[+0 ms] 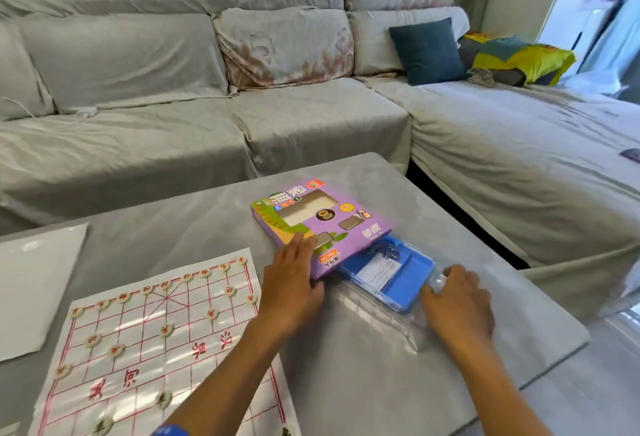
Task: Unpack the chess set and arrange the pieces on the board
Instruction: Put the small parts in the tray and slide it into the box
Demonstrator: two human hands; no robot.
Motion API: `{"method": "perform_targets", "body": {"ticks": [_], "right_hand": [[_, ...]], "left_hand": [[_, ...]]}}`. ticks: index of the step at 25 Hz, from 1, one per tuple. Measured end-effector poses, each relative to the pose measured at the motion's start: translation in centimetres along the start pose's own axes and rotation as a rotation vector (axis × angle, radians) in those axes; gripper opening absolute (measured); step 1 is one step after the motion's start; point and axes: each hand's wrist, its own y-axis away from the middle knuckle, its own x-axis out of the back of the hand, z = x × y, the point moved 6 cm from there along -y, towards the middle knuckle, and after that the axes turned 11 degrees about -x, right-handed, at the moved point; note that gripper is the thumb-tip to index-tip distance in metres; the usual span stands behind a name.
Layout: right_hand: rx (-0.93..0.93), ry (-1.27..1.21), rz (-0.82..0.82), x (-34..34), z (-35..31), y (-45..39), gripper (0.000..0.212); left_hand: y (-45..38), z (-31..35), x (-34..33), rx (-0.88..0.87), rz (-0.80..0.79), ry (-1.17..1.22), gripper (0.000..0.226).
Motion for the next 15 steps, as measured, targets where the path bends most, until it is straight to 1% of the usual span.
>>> {"method": "perform_targets", "body": {"ticks": [2, 3, 4, 6, 8, 10, 11, 12, 13, 15], "right_hand": [[-0.119, -0.009, -0.042, 0.1, 2.3, -1.0, 0.053], [-0.162, -0.052, -0.087, 0.0, 3.0, -1.2, 0.054], [-0.194, -0.109, -0.134, -0.1, 3.4, -1.5, 0.053], [-0.220, -0.223, -0.229, -0.5, 3.3, -1.6, 0.048], [-0.225, -0.298, -0.318, -0.9, 2.6, -1.1, 0.052], [-0.184, -0.315, -0.372, -1.4, 1.7, -0.6, 0.063], [-0.151, -0.273, -0.354, -1.7, 1.3, -0.5, 0.067], [-0.135, -0.229, -0.314, -1.8, 1.2, -0.5, 0.068], [-0.148, -0.196, -0.275, -1.7, 1.1, -0.5, 0.063], [-0.200, -0.185, -0.234, -1.3, 1.0, -0.4, 0.044]], "left_hand": [[-1.0, -0.1, -0.4, 0.016, 0.062, 0.002, 0.057], [-1.3, -0.2, -0.2, 0.055, 0.107, 0.035, 0.048], [-1.6, -0.5, -0.1, 0.117, 0.151, 0.104, 0.042], [-2.0, -0.9, -0.1, 0.221, 0.164, 0.253, 0.035], [-2.2, -1.2, 0.1, 0.205, 0.160, 0.374, 0.030], [-1.9, -1.0, 0.7, 0.168, 0.131, 0.450, 0.023], [-1.8, -1.1, 0.9, 0.147, 0.122, 0.447, 0.021], [-1.7, -1.0, 1.3, 0.124, 0.122, 0.424, 0.022], [-1.5, -0.7, 1.9, 0.099, 0.139, 0.392, 0.023], [-1.4, 0.1, 3.4, 0.005, 0.229, 0.293, 0.025]]}}
